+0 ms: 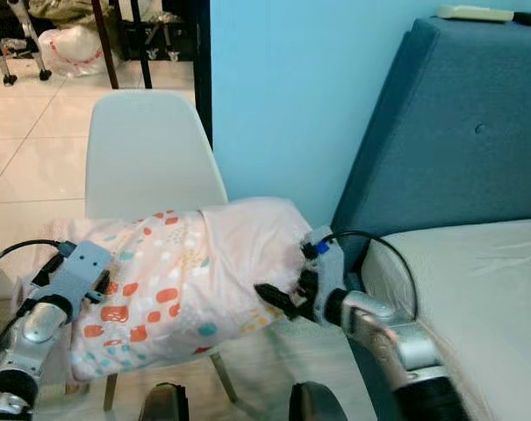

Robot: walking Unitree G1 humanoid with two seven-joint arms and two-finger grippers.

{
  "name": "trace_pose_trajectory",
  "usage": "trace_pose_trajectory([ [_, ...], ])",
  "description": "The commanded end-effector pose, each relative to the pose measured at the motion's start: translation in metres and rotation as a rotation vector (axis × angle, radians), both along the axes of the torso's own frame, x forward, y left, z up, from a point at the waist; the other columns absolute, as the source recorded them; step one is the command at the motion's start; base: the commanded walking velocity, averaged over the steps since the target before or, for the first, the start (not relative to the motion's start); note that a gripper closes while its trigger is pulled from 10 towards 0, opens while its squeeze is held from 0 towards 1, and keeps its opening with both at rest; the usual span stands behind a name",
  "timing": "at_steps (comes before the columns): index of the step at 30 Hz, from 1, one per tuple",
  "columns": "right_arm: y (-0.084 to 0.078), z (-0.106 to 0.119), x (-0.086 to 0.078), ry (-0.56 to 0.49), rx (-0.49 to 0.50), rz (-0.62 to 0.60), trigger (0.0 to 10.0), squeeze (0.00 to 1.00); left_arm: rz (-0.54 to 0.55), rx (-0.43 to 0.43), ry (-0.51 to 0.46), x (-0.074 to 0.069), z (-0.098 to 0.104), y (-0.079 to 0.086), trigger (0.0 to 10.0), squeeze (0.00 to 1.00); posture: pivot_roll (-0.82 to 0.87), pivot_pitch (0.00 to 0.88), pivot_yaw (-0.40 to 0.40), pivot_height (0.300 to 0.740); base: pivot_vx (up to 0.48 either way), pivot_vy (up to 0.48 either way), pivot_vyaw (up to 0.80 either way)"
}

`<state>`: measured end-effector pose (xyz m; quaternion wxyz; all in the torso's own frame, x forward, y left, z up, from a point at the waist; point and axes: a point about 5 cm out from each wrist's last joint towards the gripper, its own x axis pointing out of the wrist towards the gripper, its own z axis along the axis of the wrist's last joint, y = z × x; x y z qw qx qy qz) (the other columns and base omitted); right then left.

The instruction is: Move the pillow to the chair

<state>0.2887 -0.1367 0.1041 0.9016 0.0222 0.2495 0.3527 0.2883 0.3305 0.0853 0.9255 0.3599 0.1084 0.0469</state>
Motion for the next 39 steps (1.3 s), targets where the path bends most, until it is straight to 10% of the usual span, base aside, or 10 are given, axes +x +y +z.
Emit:
trace_pose_trajectory([
  [1, 0.0, 0.017, -0.002, -0.03, -0.004, 0.102, 10.0, 0.0, 0.021, 0.021, -0.035, -0.003, 0.005, 0.007, 10.0, 0.14, 0.03, 0.0, -0.11, 0.608, 0.0, 0.0, 0.0],
  [8, -0.011, 0.057, -0.025, -0.072, 0.033, 0.403, 10.0, 0.0, 0.209, -0.129, -0.083, -0.01, 0.014, 0.034, 10.0, 0.0, 0.03, 0.0, -0.11, 0.608, 0.0, 0.0, 0.0],
  [12, -0.009, 0.087, -0.013, -0.149, 0.204, 0.33, 10.0, 0.0, 0.462, -0.419, -0.234, -0.021, 0.026, 0.063, 10.0, 0.0, 0.04, 0.0, -0.112, 0.608, 0.0, 0.0, 0.0],
  [22, -0.011, 0.089, 0.013, -0.164, 0.178, 0.185, 10.0, 0.0, 0.561, -0.376, -0.323, -0.025, 0.037, 0.074, 10.0, 0.0, 0.05, 0.0, -0.11, 0.608, 0.0, 0.0, 0.0],
  [25, 0.004, 0.067, 0.052, -0.269, 0.158, -0.155, 10.0, 0.0, 0.362, -0.465, -0.441, 0.014, 0.049, 0.018, 10.0, 0.0, 0.06, 0.0, -0.108, 0.608, 0.0, 0.0, 0.0],
  [27, 0.004, 0.067, 0.052, -0.269, 0.158, -0.155, 10.0, 0.0, 0.362, -0.465, -0.441, 0.014, 0.049, 0.018, 10.0, 0.0, 0.06, 0.0, -0.108, 0.608, 0.0, 0.0, 0.0],
  [28, 0.014, 0.046, 0.057, -0.271, 0.129, -0.274, 10.0, 0.0, 0.258, -0.536, -0.414, 0.027, 0.039, -0.019, 10.0, 0.0, 0.06, 0.0, -0.106, 0.608, 0.0, 0.0, 0.0],
  [30, 0.014, 0.046, 0.057, -0.271, 0.129, -0.274, 10.0, 0.0, 0.258, -0.536, -0.414, 0.027, 0.039, -0.019, 10.0, 0.0, 0.06, 0.0, -0.106, 0.608, 0.0, 0.0, 0.0],
  [32, 0.025, 0.015, 0.052, -0.269, 0.049, -0.353, 10.0, 0.0, 0.174, -0.612, -0.343, 0.032, 0.019, -0.068, 10.0, 0.0, 0.05, 0.0, -0.098, 0.608, 0.0, 0.0, 0.0],
  [39, 0.028, -0.01, 0.041, -0.26, -0.03, -0.359, 10.0, 0.0, 0.111, -0.611, -0.283, 0.031, 0.007, -0.103, 10.0, 0.0, 0.06, 0.0, -0.102, 0.608, 0.0, 0.0, 0.0],
])
